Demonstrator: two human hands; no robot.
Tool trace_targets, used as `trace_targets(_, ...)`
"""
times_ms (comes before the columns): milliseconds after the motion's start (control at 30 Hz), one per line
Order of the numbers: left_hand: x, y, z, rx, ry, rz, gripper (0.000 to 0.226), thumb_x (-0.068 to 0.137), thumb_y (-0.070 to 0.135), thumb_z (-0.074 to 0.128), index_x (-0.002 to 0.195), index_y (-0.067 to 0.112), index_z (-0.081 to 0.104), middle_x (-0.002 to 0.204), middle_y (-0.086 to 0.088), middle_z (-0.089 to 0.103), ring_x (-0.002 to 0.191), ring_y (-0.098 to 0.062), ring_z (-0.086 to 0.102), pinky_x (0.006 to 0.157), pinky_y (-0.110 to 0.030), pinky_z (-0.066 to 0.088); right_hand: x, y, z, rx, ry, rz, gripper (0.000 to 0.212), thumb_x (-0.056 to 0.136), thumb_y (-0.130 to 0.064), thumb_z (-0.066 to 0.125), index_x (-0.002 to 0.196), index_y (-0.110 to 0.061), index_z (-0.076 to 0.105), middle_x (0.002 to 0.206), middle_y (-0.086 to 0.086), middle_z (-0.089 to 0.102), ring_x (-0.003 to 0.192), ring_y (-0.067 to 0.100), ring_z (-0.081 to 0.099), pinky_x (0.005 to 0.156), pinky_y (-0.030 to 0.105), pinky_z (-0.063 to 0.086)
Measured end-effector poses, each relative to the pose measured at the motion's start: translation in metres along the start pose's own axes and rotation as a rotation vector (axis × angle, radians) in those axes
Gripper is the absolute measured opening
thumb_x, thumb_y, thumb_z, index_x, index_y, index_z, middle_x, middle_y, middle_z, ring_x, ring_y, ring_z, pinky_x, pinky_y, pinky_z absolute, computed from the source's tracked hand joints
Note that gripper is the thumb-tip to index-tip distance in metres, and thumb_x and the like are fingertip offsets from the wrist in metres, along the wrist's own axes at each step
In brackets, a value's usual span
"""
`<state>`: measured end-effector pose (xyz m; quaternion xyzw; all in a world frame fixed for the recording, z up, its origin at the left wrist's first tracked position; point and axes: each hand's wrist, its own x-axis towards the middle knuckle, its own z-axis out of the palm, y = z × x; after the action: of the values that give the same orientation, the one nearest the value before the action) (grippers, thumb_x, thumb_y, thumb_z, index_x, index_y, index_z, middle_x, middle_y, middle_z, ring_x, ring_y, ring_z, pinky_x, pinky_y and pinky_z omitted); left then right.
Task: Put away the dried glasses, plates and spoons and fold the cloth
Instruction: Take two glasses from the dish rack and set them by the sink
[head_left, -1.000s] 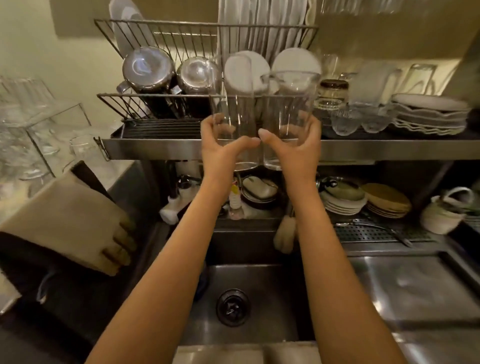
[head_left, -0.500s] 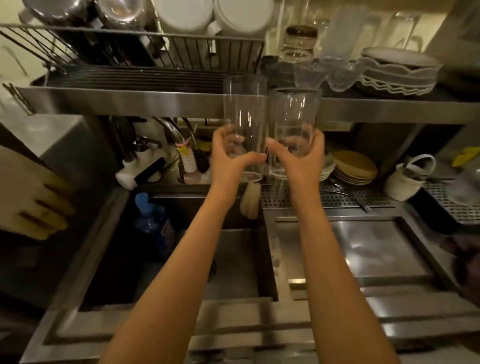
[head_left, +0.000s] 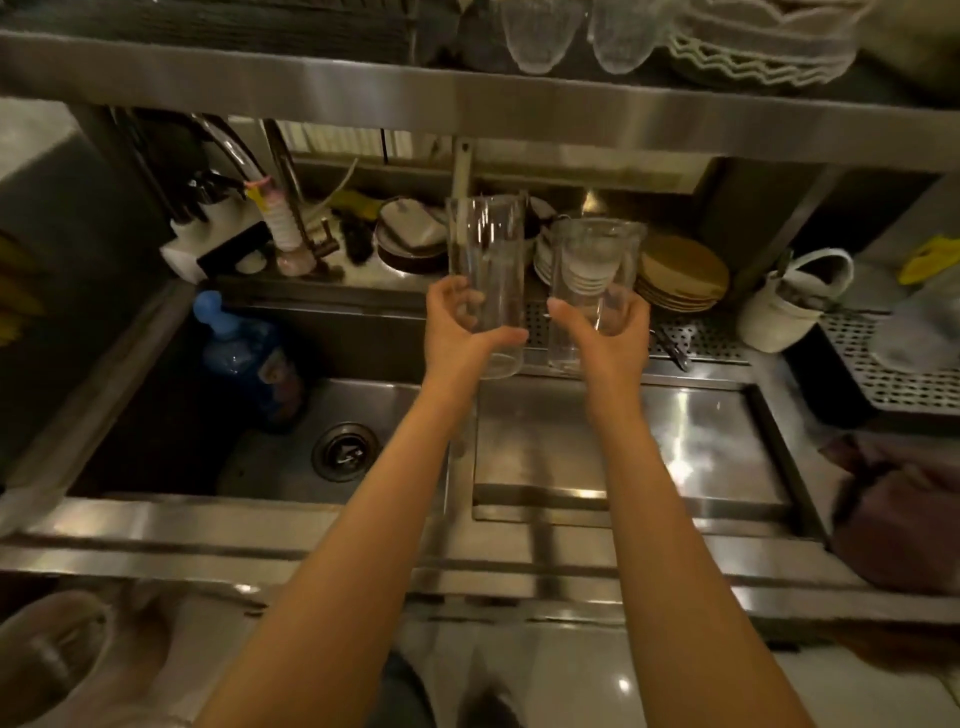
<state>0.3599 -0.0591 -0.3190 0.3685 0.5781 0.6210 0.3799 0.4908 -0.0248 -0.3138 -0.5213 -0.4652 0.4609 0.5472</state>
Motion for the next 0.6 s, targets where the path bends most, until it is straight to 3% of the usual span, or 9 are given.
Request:
trace_targets(67, -0.003, -0.013, 0.01, 0.031, 0.021, -0.041, 0.076, 0.061, 0.002, 0.081, 0.121, 0.02, 0.037, 0.112, 0.003, 0.052, 0.105, -0.013, 0.054, 0.089, -0.029, 0.047, 0.001, 0.017, -0.013, -0.026, -0.001, 0.062, 0.07, 0.057, -0.036, 0.083, 0.114, -0.028, 0.043, 0.108, -0.008, 0.06, 0.095, 0.004, 0.058, 0.074, 0.019, 0.045)
trace_targets(200, -0.007, -0.039, 0.026, 0.139, -0.015, -0.1, 0.074, 0.063, -0.001, 0.079, 0.122, 0.013, 0.036, 0.112, 0.001, 0.05, 0.105, -0.012, 0.051, 0.088, -0.027, 0.043, 0.004, 0.047, -0.034, -0.075, 0.035, 0.17, 0.069, 0.053, -0.032, 0.085, 0.107, -0.028, 0.043, 0.109, 0.004, 0.062, 0.099, 0.021, 0.061, 0.087, 0.038, 0.052)
trace_targets(300, -0.008, -0.06, 0.033, 0.171, -0.054, -0.156, 0.072, 0.063, -0.007, 0.074, 0.122, 0.011, 0.037, 0.118, -0.006, 0.052, 0.106, -0.013, 0.052, 0.092, -0.032, 0.047, 0.005, 0.07, -0.045, -0.055, 0.056, 0.238, 0.066, 0.054, -0.021, 0.085, 0.104, -0.027, 0.043, 0.102, 0.002, 0.063, 0.089, 0.018, 0.063, 0.067, 0.026, 0.054)
trace_targets(367, -0.008, -0.07, 0.037, 0.153, -0.062, -0.186, 0.072, 0.061, -0.011, 0.073, 0.119, 0.014, 0.037, 0.122, -0.007, 0.051, 0.113, -0.019, 0.052, 0.093, -0.041, 0.05, 0.005, 0.082, -0.05, -0.057, 0.066, 0.265, 0.066, 0.056, -0.018, 0.085, 0.104, -0.029, 0.041, 0.101, 0.002, 0.06, 0.085, 0.015, 0.061, 0.059, 0.016, 0.047)
trace_targets(500, -0.008, -0.084, 0.041, 0.155, -0.046, -0.206, 0.084, 0.059, -0.012, 0.076, 0.125, 0.019, 0.033, 0.127, -0.003, 0.046, 0.117, -0.012, 0.044, 0.092, -0.025, 0.044, 0.007, 0.097, -0.053, -0.104, 0.073, 0.282, 0.07, 0.056, -0.015, 0.085, 0.108, -0.027, 0.04, 0.098, -0.001, 0.056, 0.09, 0.016, 0.058, 0.071, 0.025, 0.05)
trace_targets(600, -0.007, -0.092, 0.041, 0.155, -0.006, -0.218, 0.079, 0.061, -0.012, 0.074, 0.121, 0.021, 0.036, 0.12, 0.001, 0.048, 0.111, -0.011, 0.046, 0.074, -0.007, 0.044, 0.007, 0.103, -0.052, -0.149, 0.046, 0.274, 0.072, 0.056, -0.014, 0.085, 0.112, -0.026, 0.04, 0.103, -0.003, 0.055, 0.093, 0.014, 0.057, 0.071, 0.023, 0.049)
